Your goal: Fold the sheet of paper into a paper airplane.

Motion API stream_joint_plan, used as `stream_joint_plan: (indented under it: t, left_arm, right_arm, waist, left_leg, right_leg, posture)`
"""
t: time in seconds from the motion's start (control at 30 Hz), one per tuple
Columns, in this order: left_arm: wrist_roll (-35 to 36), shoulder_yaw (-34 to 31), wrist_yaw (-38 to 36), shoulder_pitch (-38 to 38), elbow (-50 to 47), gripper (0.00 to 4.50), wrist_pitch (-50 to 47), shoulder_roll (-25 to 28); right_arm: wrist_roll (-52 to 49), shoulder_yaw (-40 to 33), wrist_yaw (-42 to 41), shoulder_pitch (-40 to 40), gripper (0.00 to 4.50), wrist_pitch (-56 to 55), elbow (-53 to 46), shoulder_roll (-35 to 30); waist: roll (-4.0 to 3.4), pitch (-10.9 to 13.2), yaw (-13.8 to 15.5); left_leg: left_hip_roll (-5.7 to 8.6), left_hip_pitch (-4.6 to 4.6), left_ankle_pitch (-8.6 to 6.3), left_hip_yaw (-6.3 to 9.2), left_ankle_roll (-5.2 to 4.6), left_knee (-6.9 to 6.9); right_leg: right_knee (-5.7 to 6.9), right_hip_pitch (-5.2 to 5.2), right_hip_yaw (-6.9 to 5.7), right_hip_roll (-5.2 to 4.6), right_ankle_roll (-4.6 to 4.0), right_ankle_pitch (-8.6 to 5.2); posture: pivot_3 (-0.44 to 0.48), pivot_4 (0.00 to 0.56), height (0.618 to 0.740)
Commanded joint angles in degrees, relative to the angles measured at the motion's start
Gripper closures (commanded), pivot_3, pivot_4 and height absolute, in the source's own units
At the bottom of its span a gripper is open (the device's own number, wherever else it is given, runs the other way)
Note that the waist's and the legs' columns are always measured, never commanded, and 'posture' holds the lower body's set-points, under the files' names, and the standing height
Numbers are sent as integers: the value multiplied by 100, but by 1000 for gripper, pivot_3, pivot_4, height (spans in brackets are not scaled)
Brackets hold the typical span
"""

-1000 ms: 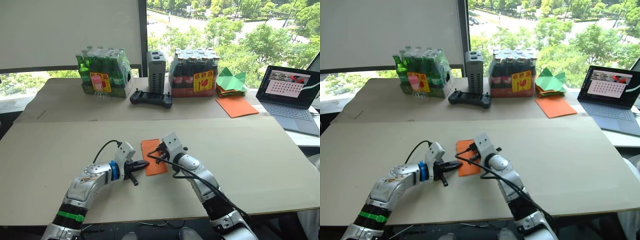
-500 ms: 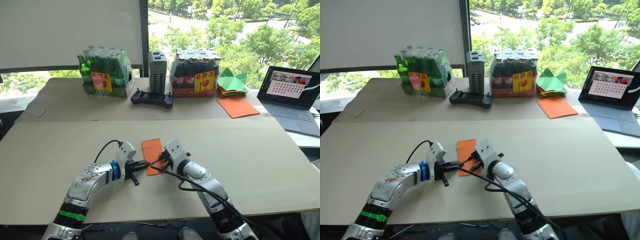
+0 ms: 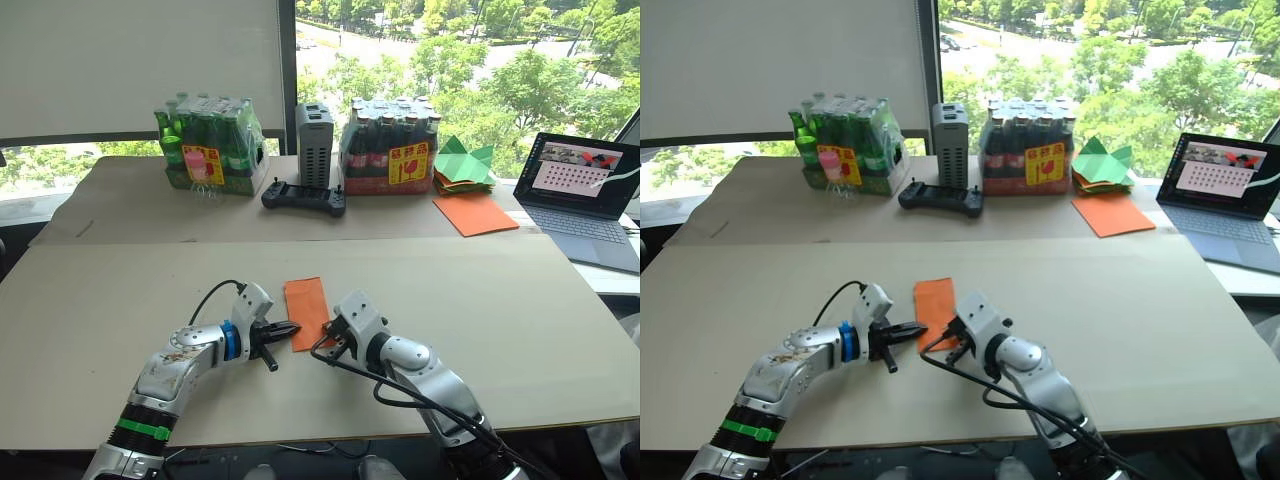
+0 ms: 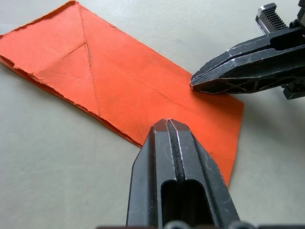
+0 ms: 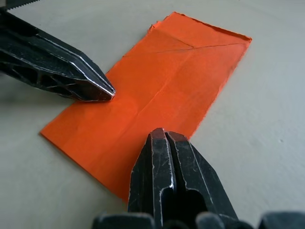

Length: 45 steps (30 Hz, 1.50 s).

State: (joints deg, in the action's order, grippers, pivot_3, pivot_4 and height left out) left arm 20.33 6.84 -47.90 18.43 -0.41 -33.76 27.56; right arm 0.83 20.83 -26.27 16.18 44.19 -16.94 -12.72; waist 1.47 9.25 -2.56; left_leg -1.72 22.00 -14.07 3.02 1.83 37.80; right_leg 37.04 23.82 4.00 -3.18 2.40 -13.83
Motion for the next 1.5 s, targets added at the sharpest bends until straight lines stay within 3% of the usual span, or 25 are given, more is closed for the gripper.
stream_joint_plan:
  t: [0.03, 0.57, 0.9, 1.2, 1.5]
  left_arm:
    - [-89, 105, -23, -19, 70, 4500, -81, 30]
    - [-94, 103, -39, -21, 68, 4500, -68, 50]
    - [187, -65, -148, -1, -169, 4500, -126, -1]
    - [995, -595, -27, 208, -648, 4500, -921, -90]
    - [1248, -842, -37, 124, -900, 4500, -1146, 148]
  right_arm:
    - [-165, 120, -252, -222, 4481, 453, 79, -218]
    - [-742, 7, -677, -176, 4481, 832, -324, -798]
    - [-1045, -546, -783, 455, 4481, 648, -452, -1002]
    - [-1490, -1661, -375, 980, 4481, -59, -84, -403]
    - [-1448, -1637, -225, 965, 4481, -251, 128, -371]
  waist:
    - [0, 0, 0]
    - [1, 0, 3]
    - [2, 1, 8]
    - [3, 7, -2]
    - [1, 10, -10]
  left_leg:
    - [0, 0, 0, 0, 0, 0]
    - [0, -1, 0, 1, 0, 0]
    - [1, 2, 0, 0, 0, 0]
    - [-1, 35, 0, 4, -1, 1]
    - [0, 35, 0, 1, -1, 1]
  right_leg:
    - [0, 0, 0, 0, 0, 0]
    - [-4, -5, -1, 0, 2, -2]
    - [-4, -2, -1, -1, 2, -1]
    - [0, 34, -1, 2, 0, 0]
    - [-1, 35, -1, -1, -1, 1]
  posture:
    - [0, 150, 740]
    - [0, 150, 740]
    - [0, 150, 740]
    - [0, 150, 740]
    - [0, 150, 740]
